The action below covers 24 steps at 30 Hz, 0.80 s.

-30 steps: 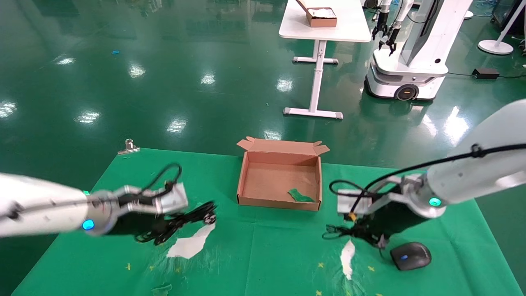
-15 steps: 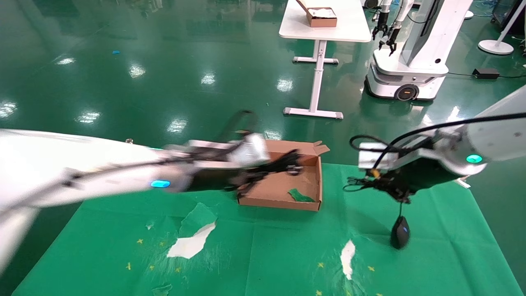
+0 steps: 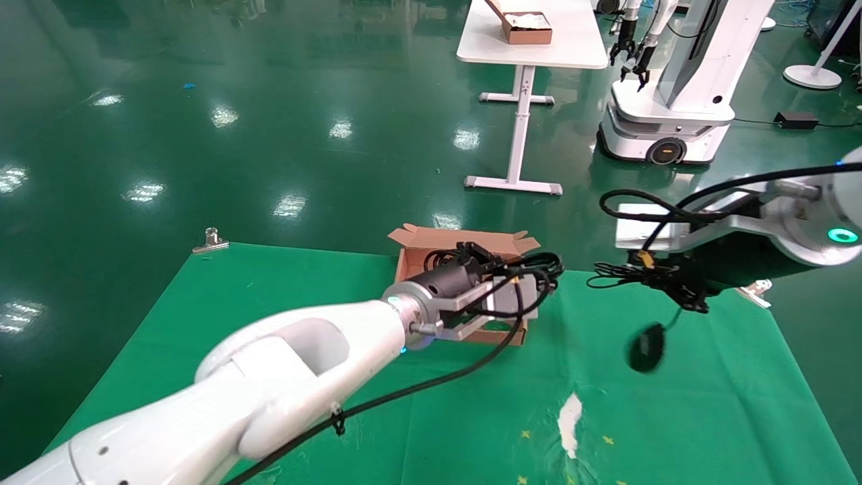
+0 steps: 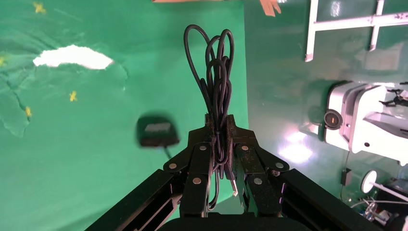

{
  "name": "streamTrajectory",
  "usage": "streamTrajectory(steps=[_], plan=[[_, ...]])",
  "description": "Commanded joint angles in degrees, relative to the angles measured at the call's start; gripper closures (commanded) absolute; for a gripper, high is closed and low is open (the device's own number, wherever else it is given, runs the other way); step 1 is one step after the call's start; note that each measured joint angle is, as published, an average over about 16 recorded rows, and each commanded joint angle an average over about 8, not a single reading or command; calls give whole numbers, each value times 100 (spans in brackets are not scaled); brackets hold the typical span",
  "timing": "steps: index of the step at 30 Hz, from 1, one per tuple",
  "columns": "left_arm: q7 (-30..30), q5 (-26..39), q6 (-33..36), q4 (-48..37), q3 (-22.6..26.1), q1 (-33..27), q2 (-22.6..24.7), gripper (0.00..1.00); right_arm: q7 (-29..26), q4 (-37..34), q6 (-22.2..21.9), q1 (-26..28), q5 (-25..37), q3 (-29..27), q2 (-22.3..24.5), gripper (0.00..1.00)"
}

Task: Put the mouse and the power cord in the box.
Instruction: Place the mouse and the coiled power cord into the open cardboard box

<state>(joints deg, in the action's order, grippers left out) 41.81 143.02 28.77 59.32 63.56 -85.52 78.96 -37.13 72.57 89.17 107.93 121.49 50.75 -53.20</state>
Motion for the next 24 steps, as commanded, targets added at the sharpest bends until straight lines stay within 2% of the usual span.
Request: streamTrajectory(steps=[1,3,16,20,24], plan=[[238,186,-307,-107,351,-35,5,22,-137,205,64,3,-26,11,100,100],[480,283,-429,-158,553,-96,5,0,-193,271,49,15,-62,61,138,100],[1856,932,-442,-225,1292,-398,-2,0,-199,213,-170,69,-152,249,-23,100],[2396,1128,-303,-491,1245,-510,-35,0,-153,173,-211,80,-186,264,-101,100],[3118,1303,-148,-902,934,-689,-164,0,-18,67,-297,111,-222,275,-226,100]])
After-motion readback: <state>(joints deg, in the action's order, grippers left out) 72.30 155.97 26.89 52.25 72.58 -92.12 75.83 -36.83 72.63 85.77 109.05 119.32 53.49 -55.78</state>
